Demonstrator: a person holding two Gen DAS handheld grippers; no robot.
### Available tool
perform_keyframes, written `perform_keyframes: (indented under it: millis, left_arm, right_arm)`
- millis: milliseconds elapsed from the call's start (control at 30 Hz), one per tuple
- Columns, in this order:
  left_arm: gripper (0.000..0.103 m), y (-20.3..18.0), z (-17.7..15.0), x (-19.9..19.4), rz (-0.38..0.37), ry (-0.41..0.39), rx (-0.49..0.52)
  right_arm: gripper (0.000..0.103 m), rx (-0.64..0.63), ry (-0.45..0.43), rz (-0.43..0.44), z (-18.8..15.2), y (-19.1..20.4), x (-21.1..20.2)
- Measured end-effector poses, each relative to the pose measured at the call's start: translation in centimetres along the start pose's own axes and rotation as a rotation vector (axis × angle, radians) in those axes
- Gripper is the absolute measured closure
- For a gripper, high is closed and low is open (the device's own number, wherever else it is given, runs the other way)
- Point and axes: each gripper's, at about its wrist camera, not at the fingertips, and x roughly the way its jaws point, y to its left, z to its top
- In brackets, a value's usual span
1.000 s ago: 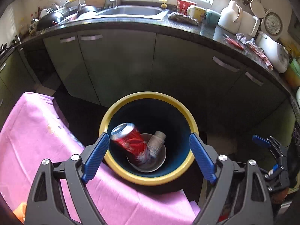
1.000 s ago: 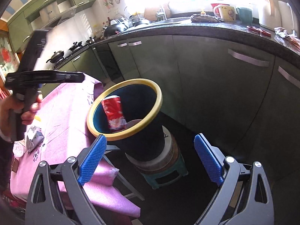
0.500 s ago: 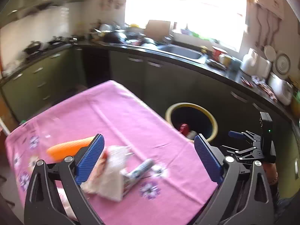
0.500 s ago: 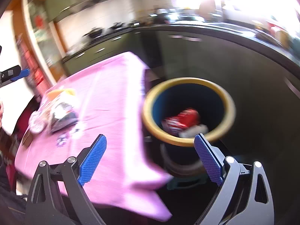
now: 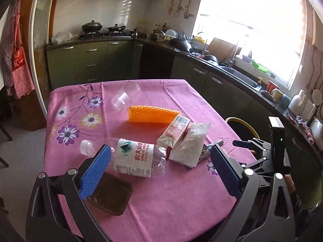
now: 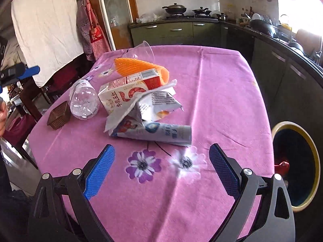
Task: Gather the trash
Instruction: 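Pinch the white tissue with the right gripper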
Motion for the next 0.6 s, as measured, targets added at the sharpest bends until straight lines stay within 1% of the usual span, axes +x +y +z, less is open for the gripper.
perform_keyframes:
  millis: [133,200,267,333,433,467,500,567,600]
  left_arm:
    - [0.009,1.5,-0.9,-0.3,0.0,0.005,-0.038]
    - [0.009,1.8,-1.0,-0.4,-0.006,0.005,-0.048]
    - [0.009,2.0,-1.1,-0.4,-0.014,0.005,-0.05]
    - [0.009,2.0,-1.1,-0.4,-0.019,0.006,-0.047]
    - [0.009,2.3,-1.3,-0.2,-0.028,0.01,-0.048]
    - [0.009,2.4,-1.4,-0.2,-0.03,0.012,-0.05]
    - [0.009,2.6,-1.4,-0.1,-0.033,0.014,-0.053]
    - [0.009,2.8,-1.5,0.0,-0.038,0.017,-0.058]
    - [0.009,2.9,-1.5,0.1,-0.039,0.019,-0.06]
  right_arm:
    - [0.01,0.031,-0.034,0.052,2.3,1.4,0.8]
    - [0.01,0.035,-0.034,0.058,3.4,2.1,1.6]
    - [0.014,0.039,-0.027,0.053,4.4,2.5,2.6]
    - [0.026,0.061,-0.017,0.047,4.9,2.5,3.5]
    - [0.038,0.093,0.002,0.055,5.4,2.1,4.5]
    - [0.041,0.099,0.006,0.06,5.5,2.0,4.6]
    - [0.045,0.104,0.012,0.063,5.7,2.1,4.9]
    - [0.056,0.113,0.015,0.069,5.8,2.0,5.3]
    - [0.065,0.117,0.01,0.07,5.9,2.0,5.3]
